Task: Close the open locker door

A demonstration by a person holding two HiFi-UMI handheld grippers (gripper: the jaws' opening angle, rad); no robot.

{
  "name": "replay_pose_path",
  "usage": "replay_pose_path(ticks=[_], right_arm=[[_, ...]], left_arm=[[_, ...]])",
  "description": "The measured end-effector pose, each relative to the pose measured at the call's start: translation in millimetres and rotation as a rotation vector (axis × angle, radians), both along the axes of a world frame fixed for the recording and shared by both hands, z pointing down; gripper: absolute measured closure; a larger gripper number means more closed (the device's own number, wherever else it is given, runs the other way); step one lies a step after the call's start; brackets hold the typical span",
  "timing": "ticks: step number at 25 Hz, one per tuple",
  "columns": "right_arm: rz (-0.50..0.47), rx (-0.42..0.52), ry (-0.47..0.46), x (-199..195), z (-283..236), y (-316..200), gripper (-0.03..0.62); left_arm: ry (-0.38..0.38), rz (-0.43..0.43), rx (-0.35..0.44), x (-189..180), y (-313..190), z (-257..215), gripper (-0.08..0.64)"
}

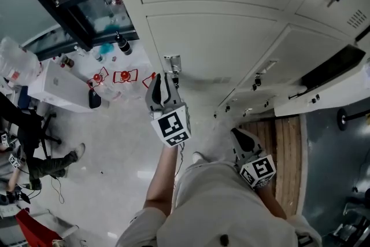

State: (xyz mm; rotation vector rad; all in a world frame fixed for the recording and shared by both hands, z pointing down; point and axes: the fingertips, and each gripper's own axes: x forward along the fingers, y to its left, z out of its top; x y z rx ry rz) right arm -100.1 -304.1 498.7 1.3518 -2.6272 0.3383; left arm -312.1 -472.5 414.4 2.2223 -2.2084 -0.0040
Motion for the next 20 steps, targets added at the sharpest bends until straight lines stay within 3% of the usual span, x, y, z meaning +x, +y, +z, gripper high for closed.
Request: replay_pose_path(ticks=[4, 8, 15, 20], right_arm=[[-0.024, -0.002, -0.009, -4, 0, 6, 0.558], [-0.058, -0.004, -0.038, -9, 0, 13, 0.558], [-0.161, 0.013, -0.08, -19, -4, 26, 0.558], [-0.25, 0.011, -0.112, -23, -5, 39, 0.558]], left_arm=[[-0.012, 0.041, -0.016, 8, 21, 8, 0.491], [-0.04, 0.136, -0.035, 24, 50, 21, 0.498], [-0.055, 0.219, -0.024, 44, 126, 23, 0.54], [-0.005, 0.196, -0.032, 54, 178, 17, 0.547]])
